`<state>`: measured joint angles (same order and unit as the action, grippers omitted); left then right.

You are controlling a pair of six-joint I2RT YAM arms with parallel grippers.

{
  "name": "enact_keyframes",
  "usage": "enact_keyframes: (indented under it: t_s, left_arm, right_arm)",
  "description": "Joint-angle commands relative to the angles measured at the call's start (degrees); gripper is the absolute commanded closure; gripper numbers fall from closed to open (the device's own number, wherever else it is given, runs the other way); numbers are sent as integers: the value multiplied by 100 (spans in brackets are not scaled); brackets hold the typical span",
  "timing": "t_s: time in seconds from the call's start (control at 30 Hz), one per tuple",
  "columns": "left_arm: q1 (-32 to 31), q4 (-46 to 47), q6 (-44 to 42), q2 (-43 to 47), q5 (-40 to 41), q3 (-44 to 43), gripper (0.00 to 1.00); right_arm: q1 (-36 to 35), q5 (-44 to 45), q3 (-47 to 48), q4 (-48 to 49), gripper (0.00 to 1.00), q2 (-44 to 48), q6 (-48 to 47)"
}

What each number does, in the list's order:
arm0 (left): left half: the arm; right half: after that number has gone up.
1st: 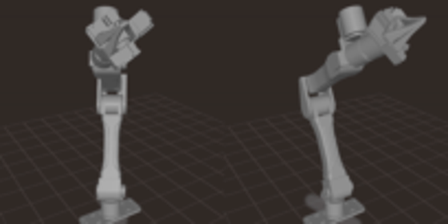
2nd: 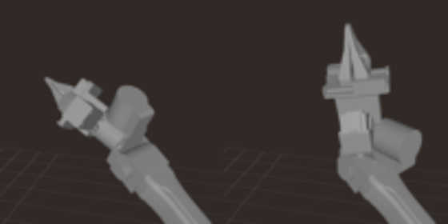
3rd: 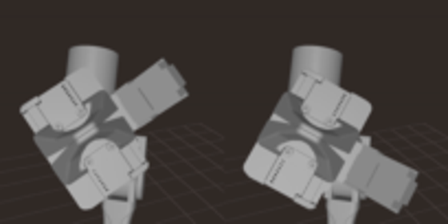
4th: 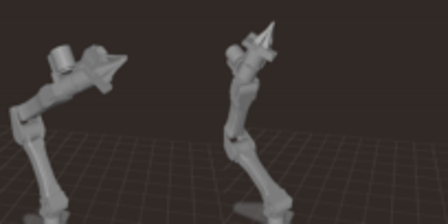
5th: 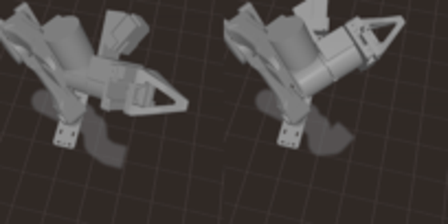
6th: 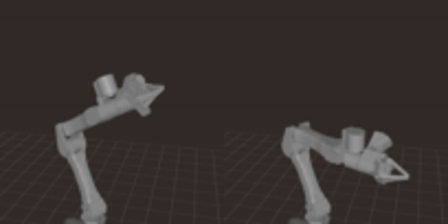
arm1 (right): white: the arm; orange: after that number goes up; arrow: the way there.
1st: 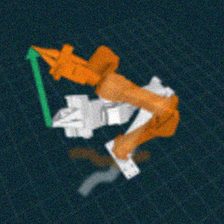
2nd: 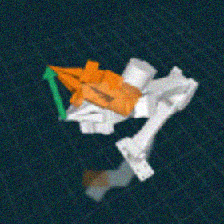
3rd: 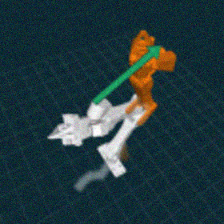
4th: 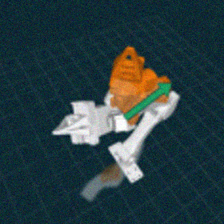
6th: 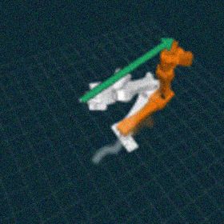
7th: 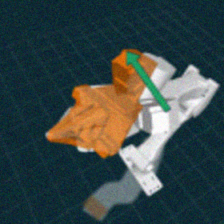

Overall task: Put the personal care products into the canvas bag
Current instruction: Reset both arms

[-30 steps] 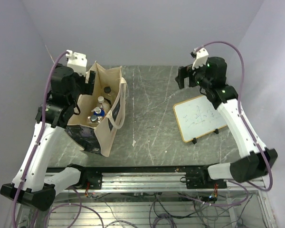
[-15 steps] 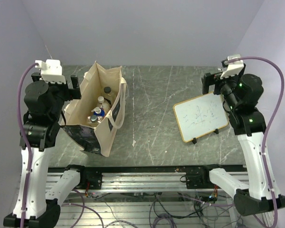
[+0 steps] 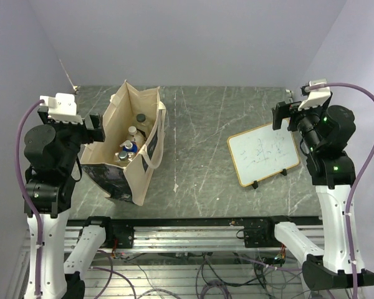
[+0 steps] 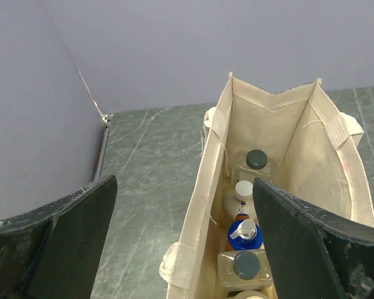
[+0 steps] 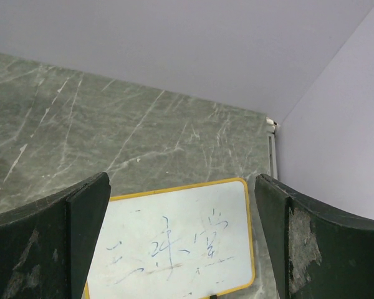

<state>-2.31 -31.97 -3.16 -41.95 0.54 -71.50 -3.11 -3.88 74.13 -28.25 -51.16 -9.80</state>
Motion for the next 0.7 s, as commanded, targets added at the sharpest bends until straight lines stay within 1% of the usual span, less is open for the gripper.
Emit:
enact_keyframes:
  t_s: [0.0, 0.1, 0.23, 0.5, 0.67]
  left_arm:
    - [143, 125, -160, 48, -476, -171, 0]
    - [143, -64, -257, -96, -484, -419, 0]
    - [143, -121, -291, -223, -256, -592, 0]
    - [318, -264, -268, -244, -227, -563, 0]
    - [318, -379, -166, -195, -171, -612, 0]
  right_arm:
    - [212, -161, 388, -189, 0, 16, 281]
    - [323, -82, 456, -308, 0, 143, 287]
    - [447, 121, 311, -378, 0, 331, 257]
    - [627, 433, -162, -339, 0, 655, 154]
    - [734, 468, -182, -456, 0, 801, 102]
